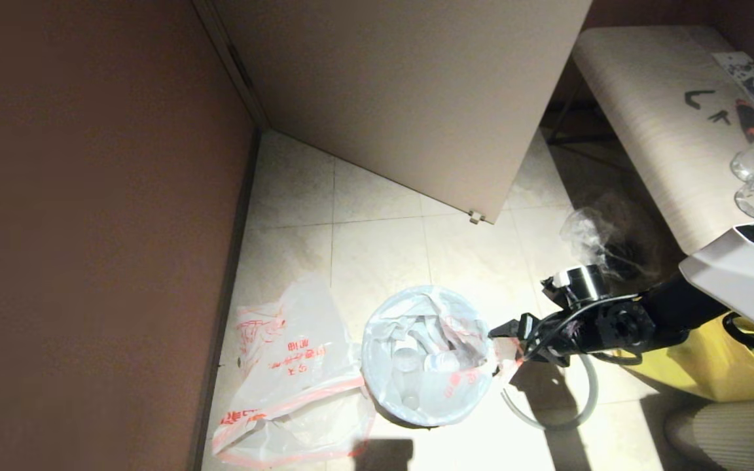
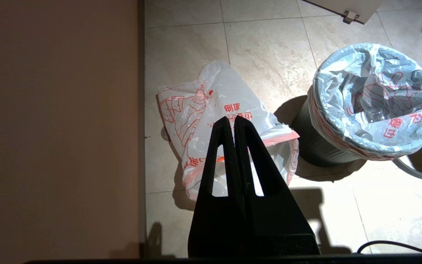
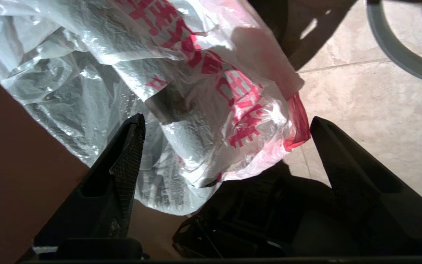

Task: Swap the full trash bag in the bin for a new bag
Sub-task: Place the trash bag on the floor

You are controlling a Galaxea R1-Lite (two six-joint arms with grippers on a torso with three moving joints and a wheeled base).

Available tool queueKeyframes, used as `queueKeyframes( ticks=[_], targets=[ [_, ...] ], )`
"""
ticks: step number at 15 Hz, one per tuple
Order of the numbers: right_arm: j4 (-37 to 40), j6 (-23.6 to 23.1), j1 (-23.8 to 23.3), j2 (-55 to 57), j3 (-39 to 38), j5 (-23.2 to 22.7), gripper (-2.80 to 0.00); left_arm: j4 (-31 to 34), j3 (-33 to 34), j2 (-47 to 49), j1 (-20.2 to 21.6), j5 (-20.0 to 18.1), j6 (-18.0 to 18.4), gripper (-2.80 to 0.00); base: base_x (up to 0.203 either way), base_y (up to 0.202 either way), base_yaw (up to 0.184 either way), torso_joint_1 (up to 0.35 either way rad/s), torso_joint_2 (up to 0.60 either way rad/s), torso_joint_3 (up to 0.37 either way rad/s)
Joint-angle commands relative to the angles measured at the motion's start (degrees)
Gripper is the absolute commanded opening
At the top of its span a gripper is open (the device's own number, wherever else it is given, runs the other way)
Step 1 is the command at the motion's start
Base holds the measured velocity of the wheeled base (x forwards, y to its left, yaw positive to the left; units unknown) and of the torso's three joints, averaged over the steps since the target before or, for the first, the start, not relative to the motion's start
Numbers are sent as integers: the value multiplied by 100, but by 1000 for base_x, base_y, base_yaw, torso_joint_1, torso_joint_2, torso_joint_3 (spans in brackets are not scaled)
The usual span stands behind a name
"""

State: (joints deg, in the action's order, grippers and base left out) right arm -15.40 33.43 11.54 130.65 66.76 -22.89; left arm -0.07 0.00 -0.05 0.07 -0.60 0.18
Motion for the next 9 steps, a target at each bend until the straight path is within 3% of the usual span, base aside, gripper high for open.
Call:
queueKeyframes(
  ticks=[1, 3, 9],
  targets=[
    [-7, 35, -2, 30, 56, -104, 0, -1, 9, 5, 1, -1, -1, -280, 0, 0, 0, 0, 0, 0],
    [-13, 114, -21, 36, 64, -345, 0, -1, 9, 5, 1, -1, -1, -280, 0, 0, 0, 0, 0, 0],
    [-166, 26, -102, 264, 179, -255, 0, -1, 9, 5, 1, -1, -1, -280, 0, 0, 0, 0, 0, 0]
  ],
)
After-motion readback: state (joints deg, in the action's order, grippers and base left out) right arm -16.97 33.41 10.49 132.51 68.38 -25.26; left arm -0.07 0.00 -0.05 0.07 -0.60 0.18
